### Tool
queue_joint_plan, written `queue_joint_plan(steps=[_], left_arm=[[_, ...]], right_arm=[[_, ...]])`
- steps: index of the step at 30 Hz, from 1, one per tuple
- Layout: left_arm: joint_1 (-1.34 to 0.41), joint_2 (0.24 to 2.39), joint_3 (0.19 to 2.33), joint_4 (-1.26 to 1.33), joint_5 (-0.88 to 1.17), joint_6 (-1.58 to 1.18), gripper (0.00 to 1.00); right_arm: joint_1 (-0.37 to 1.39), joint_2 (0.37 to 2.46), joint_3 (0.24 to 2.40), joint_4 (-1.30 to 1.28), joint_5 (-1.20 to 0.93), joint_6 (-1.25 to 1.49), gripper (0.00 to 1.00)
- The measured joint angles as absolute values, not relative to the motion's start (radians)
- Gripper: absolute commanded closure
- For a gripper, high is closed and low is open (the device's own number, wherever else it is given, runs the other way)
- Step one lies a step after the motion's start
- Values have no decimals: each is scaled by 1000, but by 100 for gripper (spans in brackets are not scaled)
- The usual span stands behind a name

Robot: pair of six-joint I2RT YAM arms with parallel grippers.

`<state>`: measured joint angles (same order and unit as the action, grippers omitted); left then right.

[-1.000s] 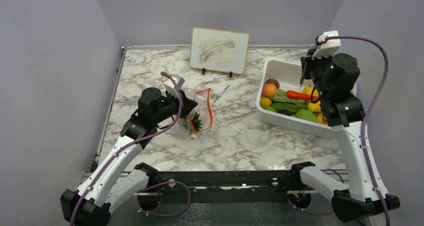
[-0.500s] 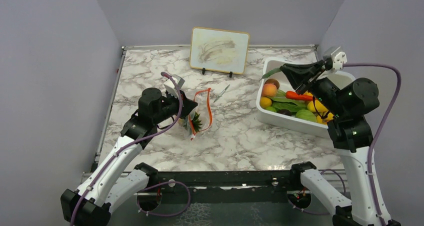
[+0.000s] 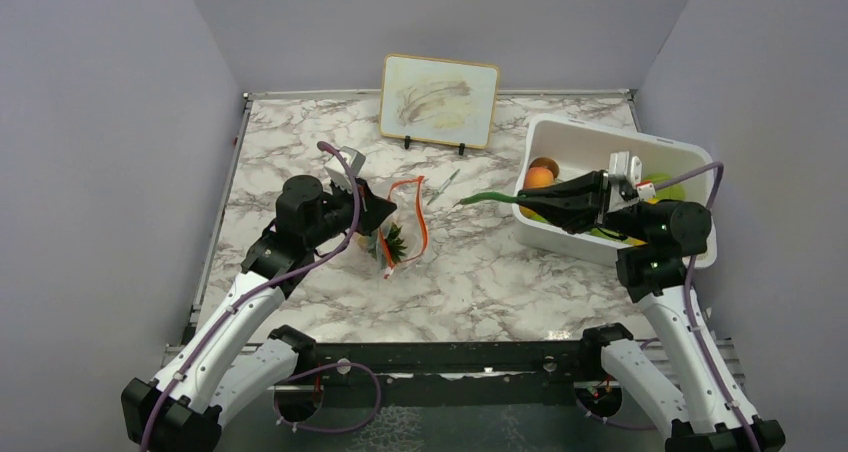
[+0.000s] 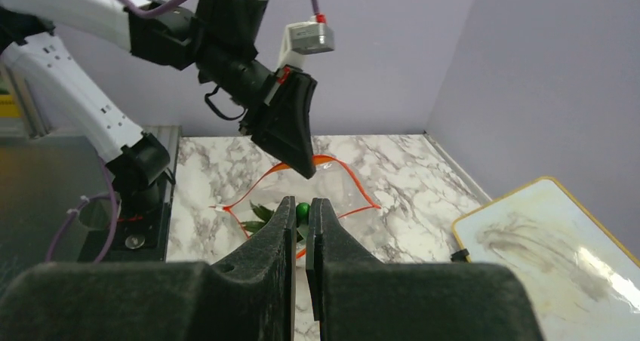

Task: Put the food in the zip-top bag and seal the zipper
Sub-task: Place the fake vegetable in the zipper food storage bag.

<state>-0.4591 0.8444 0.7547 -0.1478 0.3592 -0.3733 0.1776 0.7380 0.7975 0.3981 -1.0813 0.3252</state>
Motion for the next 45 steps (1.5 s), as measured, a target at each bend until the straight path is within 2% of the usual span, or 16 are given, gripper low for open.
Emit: queue_joint_plan(steps=[4, 10, 20, 29, 38, 45], left_arm=[[-458, 844, 755, -147, 366, -392, 100], [-458, 838, 755, -152, 373, -401, 100], [-458, 828, 763, -162, 384, -416, 100], [-458, 822, 763, -173, 415, -440, 100], [-458, 804, 780, -217, 434, -440, 100], [-458, 800, 783, -220, 442, -440, 100]], right_arm=[[178, 733, 693, 630, -1144, 395, 99], [210, 763, 660, 905, -1190, 489, 99], [402, 813, 660, 1009, -1209, 465, 99], [650, 902, 699, 761, -1190, 88, 99], [702, 952, 785, 436, -1122, -338, 99], [721, 976, 843, 179, -1063, -557, 99]])
